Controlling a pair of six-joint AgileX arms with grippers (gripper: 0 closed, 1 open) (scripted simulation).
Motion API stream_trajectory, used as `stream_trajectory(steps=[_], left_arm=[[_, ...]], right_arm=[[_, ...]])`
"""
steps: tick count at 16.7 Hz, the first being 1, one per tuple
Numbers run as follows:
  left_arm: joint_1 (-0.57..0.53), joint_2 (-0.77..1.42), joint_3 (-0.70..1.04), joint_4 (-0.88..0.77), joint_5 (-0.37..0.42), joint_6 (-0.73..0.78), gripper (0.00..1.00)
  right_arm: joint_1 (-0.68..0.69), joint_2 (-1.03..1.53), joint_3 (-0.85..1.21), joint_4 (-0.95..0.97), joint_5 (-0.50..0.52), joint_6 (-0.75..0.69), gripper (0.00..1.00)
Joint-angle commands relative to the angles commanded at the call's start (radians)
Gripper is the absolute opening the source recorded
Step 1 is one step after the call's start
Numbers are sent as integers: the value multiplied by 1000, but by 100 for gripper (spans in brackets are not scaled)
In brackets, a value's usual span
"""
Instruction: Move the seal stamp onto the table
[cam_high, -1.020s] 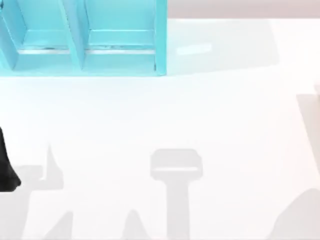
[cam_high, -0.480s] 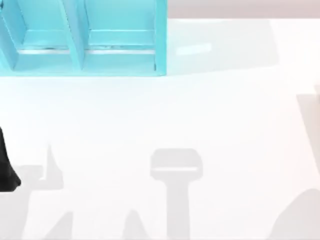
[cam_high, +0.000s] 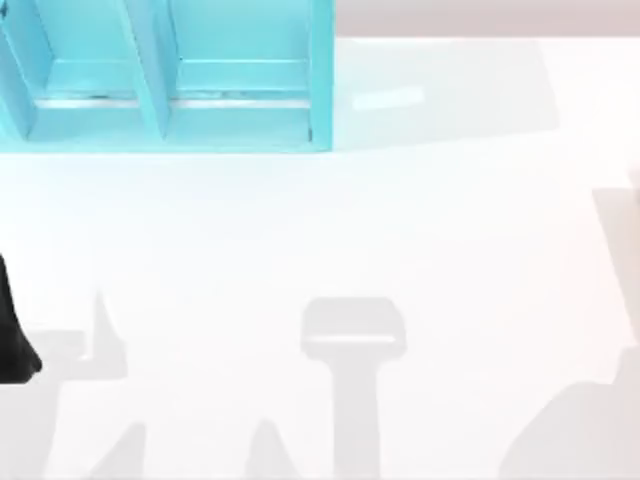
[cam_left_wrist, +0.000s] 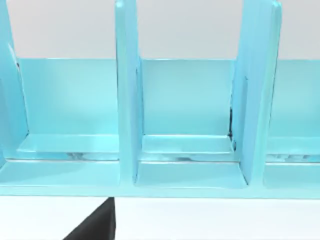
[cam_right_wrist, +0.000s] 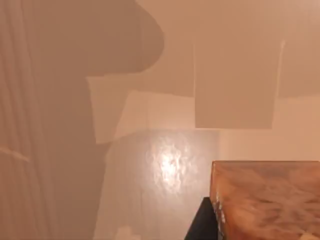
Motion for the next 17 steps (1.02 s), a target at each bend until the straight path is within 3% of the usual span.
stream_trajectory(steps=[6, 12, 17], left_arm=[[0, 0, 0, 0, 0, 0, 100], [0, 0, 0, 0, 0, 0, 100], [0, 0, 0, 0, 0, 0, 100]], right_arm=[[151, -123, 198, -257, -75, 167, 0], [449, -188, 225, -455, 27, 379, 0], [508, -202, 219, -489, 54, 434, 0]])
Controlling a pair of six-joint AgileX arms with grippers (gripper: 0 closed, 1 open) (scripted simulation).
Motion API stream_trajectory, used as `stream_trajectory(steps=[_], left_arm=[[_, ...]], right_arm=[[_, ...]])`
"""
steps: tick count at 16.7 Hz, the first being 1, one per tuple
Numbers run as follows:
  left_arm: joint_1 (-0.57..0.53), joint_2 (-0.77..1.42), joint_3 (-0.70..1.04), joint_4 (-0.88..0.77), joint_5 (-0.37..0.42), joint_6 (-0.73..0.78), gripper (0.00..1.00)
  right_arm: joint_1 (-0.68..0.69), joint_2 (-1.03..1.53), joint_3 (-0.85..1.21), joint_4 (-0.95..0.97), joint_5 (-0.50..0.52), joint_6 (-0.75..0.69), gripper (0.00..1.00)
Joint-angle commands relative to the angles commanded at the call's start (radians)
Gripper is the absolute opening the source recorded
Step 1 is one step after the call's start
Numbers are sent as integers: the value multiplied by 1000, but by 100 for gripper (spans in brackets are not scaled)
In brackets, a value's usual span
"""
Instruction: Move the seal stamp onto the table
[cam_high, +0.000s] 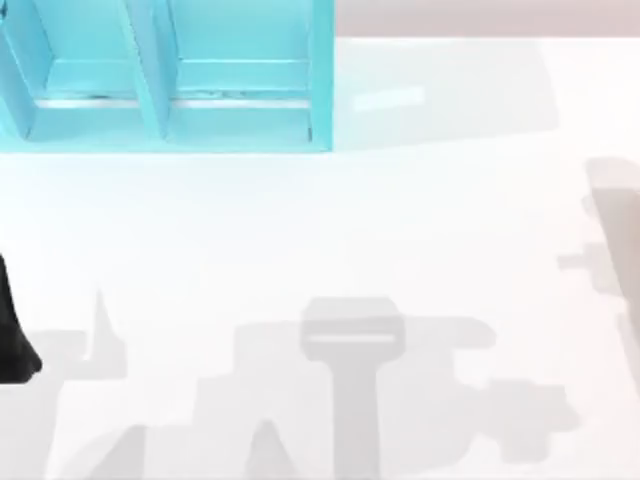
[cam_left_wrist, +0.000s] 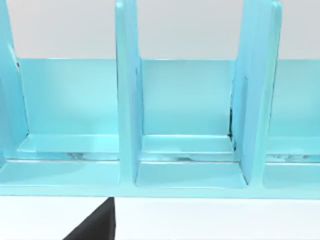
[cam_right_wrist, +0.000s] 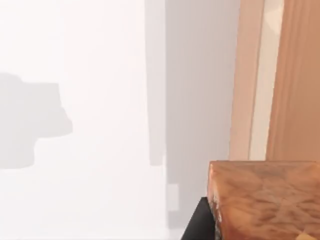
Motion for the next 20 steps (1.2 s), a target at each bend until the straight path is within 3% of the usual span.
stream_trajectory(steps=[5, 15, 20], left_arm=[[0, 0, 0, 0, 0, 0, 100], [0, 0, 0, 0, 0, 0, 100], [0, 0, 0, 0, 0, 0, 100]], right_arm=[[31, 43, 6, 38, -1, 38, 0], [329, 376, 33, 342, 3, 338, 0], [355, 404, 35, 370, 4, 366, 0]])
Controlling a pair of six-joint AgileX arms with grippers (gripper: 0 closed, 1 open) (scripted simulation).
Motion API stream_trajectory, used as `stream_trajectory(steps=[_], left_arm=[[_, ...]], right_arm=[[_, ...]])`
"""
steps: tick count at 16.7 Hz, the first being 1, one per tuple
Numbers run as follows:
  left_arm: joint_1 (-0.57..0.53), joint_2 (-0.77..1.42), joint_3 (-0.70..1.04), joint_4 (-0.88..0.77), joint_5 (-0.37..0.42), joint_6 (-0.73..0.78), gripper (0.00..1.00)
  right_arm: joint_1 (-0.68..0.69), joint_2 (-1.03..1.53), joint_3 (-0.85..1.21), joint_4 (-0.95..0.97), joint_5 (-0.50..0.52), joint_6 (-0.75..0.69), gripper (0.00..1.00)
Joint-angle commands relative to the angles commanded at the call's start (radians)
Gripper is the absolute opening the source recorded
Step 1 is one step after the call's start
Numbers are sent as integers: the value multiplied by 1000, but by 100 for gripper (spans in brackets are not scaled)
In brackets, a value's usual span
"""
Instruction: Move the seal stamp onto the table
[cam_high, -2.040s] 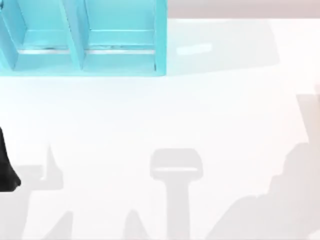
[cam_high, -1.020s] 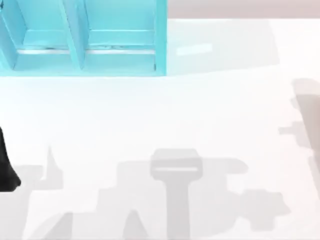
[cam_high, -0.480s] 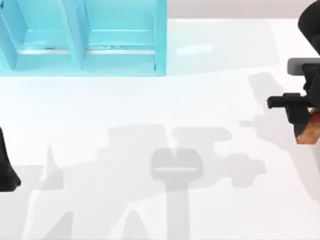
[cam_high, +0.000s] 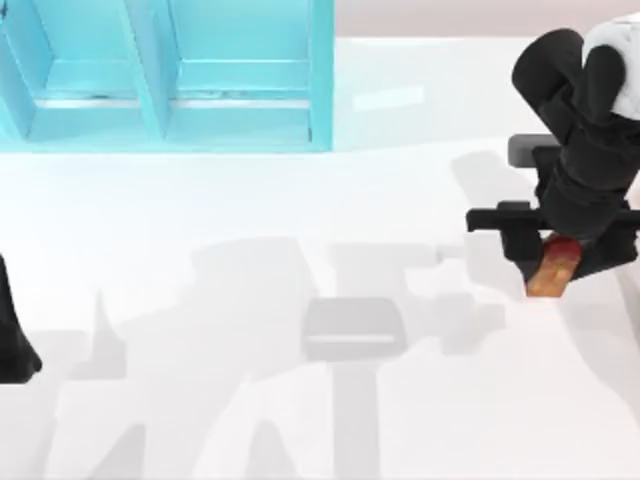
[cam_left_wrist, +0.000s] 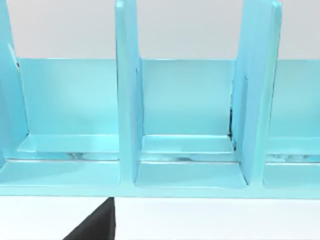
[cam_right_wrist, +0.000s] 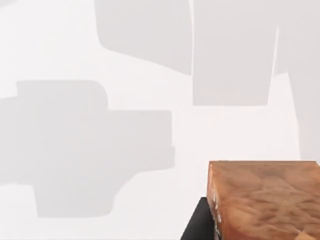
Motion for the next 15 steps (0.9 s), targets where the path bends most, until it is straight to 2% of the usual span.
stream_trajectory(steps=[10, 14, 15], left_arm=[[0, 0, 0, 0, 0, 0, 100], [0, 0, 0, 0, 0, 0, 100], [0, 0, 0, 0, 0, 0, 100]], right_arm=[[2, 63, -98, 161, 0, 3, 0], [2, 64, -99, 164, 0, 3, 0], [2, 64, -99, 164, 0, 3, 8]])
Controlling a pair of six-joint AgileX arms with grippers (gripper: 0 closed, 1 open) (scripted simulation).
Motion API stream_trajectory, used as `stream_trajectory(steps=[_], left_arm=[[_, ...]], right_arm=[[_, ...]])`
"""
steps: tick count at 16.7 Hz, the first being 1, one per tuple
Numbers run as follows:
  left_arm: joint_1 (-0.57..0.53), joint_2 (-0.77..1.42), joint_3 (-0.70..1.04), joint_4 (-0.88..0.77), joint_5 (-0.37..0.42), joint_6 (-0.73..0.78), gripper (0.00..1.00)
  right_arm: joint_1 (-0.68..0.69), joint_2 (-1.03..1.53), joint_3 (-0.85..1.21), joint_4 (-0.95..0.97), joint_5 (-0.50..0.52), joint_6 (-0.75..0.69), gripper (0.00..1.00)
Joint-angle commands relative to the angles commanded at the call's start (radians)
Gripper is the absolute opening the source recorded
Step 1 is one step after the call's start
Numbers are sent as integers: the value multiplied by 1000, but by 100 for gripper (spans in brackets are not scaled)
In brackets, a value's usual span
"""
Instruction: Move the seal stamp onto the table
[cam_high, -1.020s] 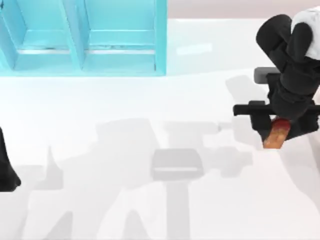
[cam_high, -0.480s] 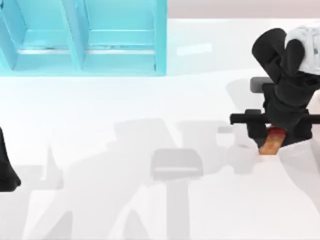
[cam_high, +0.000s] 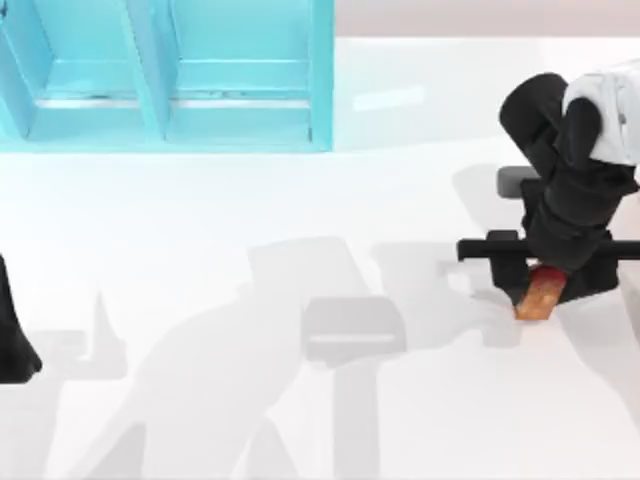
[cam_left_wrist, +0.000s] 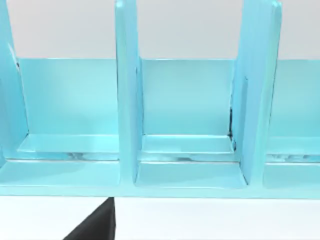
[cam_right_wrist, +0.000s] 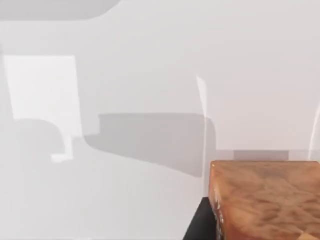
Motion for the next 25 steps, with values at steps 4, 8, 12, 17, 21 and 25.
stream_trajectory(steps=[4, 8, 12, 17, 21, 25], left_arm=[[0, 0, 0, 0, 0, 0, 100], [0, 0, 0, 0, 0, 0, 100], [0, 0, 0, 0, 0, 0, 100], [0, 0, 0, 0, 0, 0, 100], [0, 0, 0, 0, 0, 0, 100], [0, 0, 0, 0, 0, 0, 100]], right_arm=[[0, 0, 0, 0, 0, 0, 38], [0, 0, 0, 0, 0, 0, 68], [0, 0, 0, 0, 0, 0, 98], [0, 0, 0, 0, 0, 0, 100], [-2, -1, 0, 0, 0, 0, 100], [-2, -4, 57, -69, 0, 1, 100]])
